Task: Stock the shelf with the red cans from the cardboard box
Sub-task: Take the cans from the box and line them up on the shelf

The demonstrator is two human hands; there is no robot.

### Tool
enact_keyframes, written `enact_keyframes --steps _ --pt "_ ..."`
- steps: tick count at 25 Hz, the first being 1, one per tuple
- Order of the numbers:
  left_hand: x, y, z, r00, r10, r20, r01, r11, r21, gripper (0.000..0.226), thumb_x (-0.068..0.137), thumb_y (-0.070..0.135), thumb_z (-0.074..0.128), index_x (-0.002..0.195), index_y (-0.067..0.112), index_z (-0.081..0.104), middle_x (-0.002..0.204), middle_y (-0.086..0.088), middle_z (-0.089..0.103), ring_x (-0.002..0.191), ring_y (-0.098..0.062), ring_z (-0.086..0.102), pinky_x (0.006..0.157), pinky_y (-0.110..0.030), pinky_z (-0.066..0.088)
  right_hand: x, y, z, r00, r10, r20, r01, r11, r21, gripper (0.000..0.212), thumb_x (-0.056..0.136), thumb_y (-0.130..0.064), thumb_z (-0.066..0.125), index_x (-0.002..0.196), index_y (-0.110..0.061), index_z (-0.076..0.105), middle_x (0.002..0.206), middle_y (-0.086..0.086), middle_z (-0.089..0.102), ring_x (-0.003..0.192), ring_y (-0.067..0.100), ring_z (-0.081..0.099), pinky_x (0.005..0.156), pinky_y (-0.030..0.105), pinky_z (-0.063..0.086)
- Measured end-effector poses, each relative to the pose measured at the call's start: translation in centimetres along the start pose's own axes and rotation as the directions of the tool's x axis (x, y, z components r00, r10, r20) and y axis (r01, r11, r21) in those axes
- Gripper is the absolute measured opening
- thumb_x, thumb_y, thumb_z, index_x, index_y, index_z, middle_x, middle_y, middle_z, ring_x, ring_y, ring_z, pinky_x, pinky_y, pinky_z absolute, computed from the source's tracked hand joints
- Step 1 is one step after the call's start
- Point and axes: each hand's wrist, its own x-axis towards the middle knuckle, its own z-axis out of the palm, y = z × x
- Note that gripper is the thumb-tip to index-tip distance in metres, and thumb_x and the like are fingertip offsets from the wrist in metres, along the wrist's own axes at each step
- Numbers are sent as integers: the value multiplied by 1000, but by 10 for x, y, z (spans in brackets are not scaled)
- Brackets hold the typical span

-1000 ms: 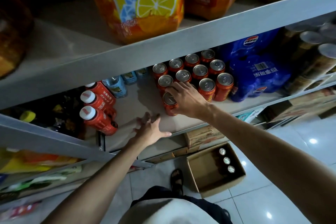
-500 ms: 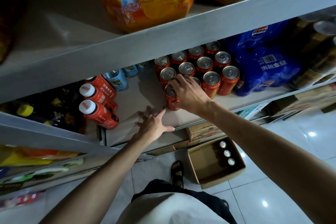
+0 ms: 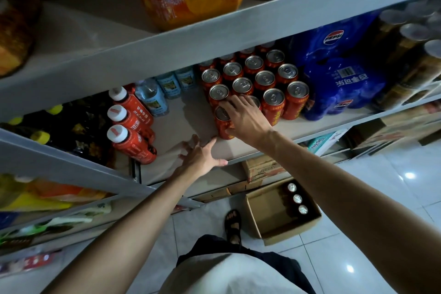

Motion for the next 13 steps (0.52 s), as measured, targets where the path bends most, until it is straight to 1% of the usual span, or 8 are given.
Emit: enact_keyframes --steps 2,3,5,6,7,9,12,13 --pt "-8 3 7 992 28 -122 -28 1000 -2 84 83 49 68 153 27 27 159 -10 25 147 -35 20 116 -53 27 -16 0 -5 997 1 -75 0 1000 22 84 71 -36 80 142 -11 44 141 15 42 130 32 41 114 44 29" --pt "-16 8 13 961 90 -263 -91 996 6 70 85 39 68 147 23 39 152 -8 39 141 -31 34 112 -46 35 -31 3 -8 989 7 -146 0 999 50 79 73 -35 78 140 -11 45 140 15 42 129 32 40 112 43 30" --pt "-31 22 28 796 260 -547 -264 962 73 36 83 22 65 119 21 61 123 -1 63 114 -24 58 94 -36 46 -72 19 -9 959 54 -277 -22 993 115 61 77 -28 71 132 -11 50 134 11 46 121 29 44 105 38 34" --pt "-38 34 35 721 326 -611 -335 936 103 24 82 19 62 106 22 65 109 3 67 101 -21 62 84 -32 47 -96 30 -7 945 104 -311 -56 985 161 52 79 -23 69 127 -12 54 129 9 49 116 27 46 100 36 38" --pt "-44 49 43 696 381 -608 -395 911 120 18 82 18 60 98 24 65 100 4 68 91 -19 63 76 -29 47 -121 42 -4 934 173 -313 -104 969 224 42 81 -18 68 121 -13 57 123 8 53 109 25 50 94 35 42" --pt "-49 85 64 765 450 -460 -479 876 61 12 85 17 59 93 23 66 92 2 71 81 -20 66 67 -28 51 -172 68 7 902 353 -247 -247 893 376 26 83 -10 64 108 -16 63 109 6 62 93 22 58 79 30 48" --pt "-45 130 111 835 513 -200 -533 844 -58 14 86 13 60 95 17 70 91 -4 73 84 -24 68 73 -36 55 -242 101 38 786 617 -45 -527 706 474 22 82 -7 62 98 -22 65 95 1 69 73 11 58 59 13 39" --pt "-39 142 131 849 519 -102 -527 847 -69 15 85 14 60 97 17 69 92 -4 74 88 -24 69 77 -33 54 -266 112 54 735 677 35 -609 637 473 21 82 -7 62 97 -22 66 91 2 69 70 12 58 57 14 37"
